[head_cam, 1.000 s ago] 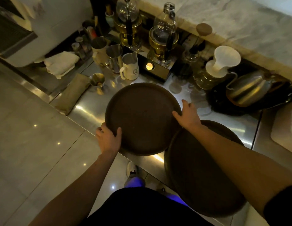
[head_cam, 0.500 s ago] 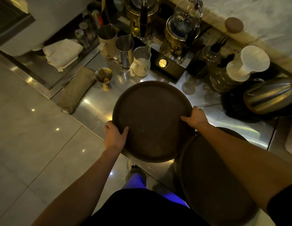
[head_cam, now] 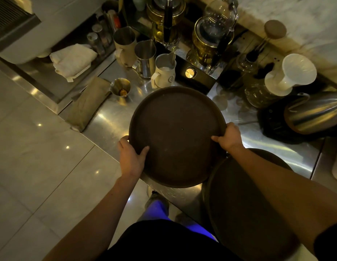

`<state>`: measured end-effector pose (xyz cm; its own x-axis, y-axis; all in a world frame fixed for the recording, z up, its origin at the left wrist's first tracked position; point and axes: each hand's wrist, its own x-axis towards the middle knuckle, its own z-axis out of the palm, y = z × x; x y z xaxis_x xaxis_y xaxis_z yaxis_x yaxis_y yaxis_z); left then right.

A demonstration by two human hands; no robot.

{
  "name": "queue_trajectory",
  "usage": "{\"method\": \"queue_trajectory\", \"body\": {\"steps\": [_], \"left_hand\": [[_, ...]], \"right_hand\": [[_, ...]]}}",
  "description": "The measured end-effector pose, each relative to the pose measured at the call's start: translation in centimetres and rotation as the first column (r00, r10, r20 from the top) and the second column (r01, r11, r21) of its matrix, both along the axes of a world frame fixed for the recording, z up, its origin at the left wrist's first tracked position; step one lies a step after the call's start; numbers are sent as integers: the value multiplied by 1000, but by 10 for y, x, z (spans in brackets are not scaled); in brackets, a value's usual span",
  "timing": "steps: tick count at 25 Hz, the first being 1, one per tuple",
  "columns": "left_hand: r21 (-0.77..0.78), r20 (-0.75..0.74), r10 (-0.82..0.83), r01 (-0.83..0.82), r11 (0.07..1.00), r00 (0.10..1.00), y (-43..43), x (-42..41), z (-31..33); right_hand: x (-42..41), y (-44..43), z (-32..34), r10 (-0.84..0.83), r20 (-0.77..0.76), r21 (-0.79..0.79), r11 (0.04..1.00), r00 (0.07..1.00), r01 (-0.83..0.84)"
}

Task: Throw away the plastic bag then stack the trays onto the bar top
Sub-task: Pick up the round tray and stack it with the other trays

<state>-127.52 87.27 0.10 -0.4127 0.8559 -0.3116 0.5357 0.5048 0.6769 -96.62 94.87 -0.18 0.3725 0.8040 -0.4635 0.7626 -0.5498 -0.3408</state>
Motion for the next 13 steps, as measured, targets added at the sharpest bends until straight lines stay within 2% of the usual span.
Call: {"method": "queue_trajectory", "body": {"steps": [4, 13], "left_hand": [[97, -8, 19, -18, 995, 1000, 9, -4, 15], [126, -34, 61, -56, 990, 998, -4, -13, 16]], "right_hand": [[-7, 5, 12, 28, -31, 98, 995, 999, -25], [-20, 8, 26, 91, -44, 203, 976, 995, -80]]}}
